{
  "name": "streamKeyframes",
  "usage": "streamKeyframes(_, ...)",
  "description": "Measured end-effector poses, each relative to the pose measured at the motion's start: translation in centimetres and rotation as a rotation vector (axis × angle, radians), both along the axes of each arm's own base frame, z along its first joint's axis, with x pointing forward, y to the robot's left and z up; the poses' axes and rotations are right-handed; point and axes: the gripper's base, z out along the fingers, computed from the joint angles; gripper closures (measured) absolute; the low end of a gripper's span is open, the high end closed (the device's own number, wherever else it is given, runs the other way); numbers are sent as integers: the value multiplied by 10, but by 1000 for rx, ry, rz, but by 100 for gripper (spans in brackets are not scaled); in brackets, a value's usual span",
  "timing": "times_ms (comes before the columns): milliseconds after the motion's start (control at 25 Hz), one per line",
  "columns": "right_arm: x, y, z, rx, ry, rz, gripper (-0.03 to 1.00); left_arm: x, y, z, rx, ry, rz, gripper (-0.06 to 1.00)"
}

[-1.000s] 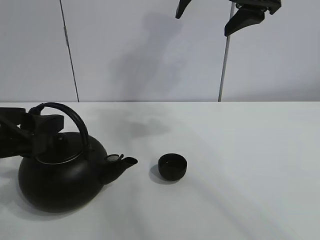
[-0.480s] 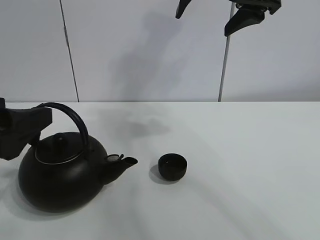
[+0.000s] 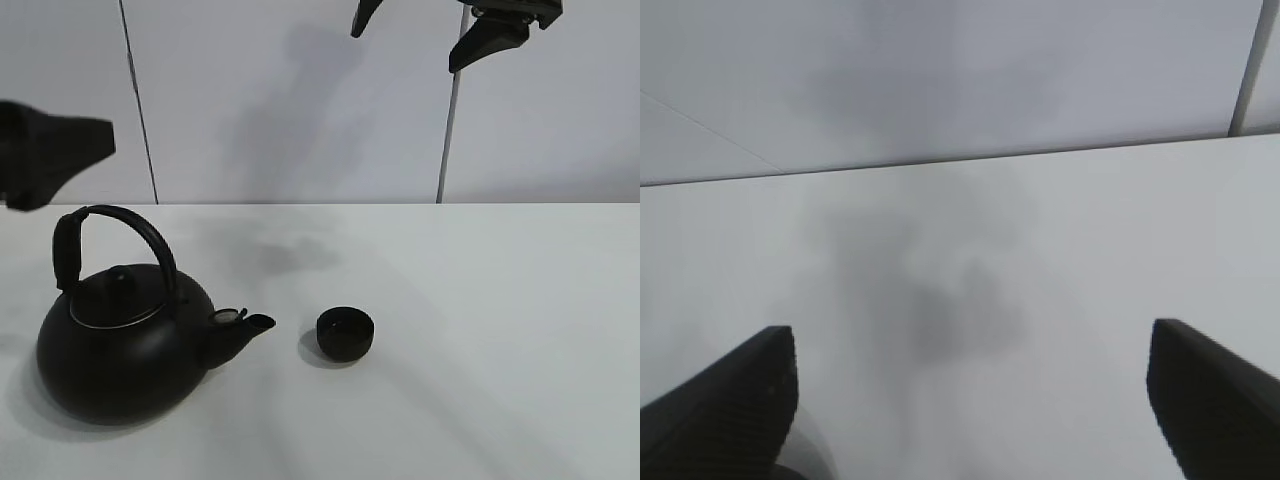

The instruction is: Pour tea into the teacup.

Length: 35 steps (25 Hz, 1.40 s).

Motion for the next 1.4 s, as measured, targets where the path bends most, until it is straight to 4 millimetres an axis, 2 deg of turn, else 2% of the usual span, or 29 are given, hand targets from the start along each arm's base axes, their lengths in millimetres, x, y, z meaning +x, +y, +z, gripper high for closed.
streamKeyframes(120, 0, 0, 0, 0, 1, 0, 31, 16, -8, 36, 51, 26, -13, 31)
streamKeyframes(400, 0, 0, 0, 0, 1, 0, 31, 49, -15, 130, 203, 455, 88, 31)
streamKeyframes(520, 0, 0, 0, 0, 1, 0, 31, 58, -22, 155, 221, 608, 73, 31)
streamKeyframes(640, 0, 0, 0, -1, 2, 0, 31, 66, -34, 173, 184, 688, 28, 31)
streamKeyframes(760, 0, 0, 0, -1, 2, 0, 31, 78, -45, 177, 163, 776, -5, 31)
streamKeyframes(1000, -4, 1, -3, 24, 58, -3, 31, 101, -61, 146, 176, 940, -28, 31)
streamKeyframes(1200, -16, 3, -12, 41, 239, 4, 31, 101, -64, 144, 150, 967, -44, 31)
streamKeyframes(1400, -24, 2, -16, 25, 331, 13, 31, 97, -70, 136, 99, 1040, -77, 31)
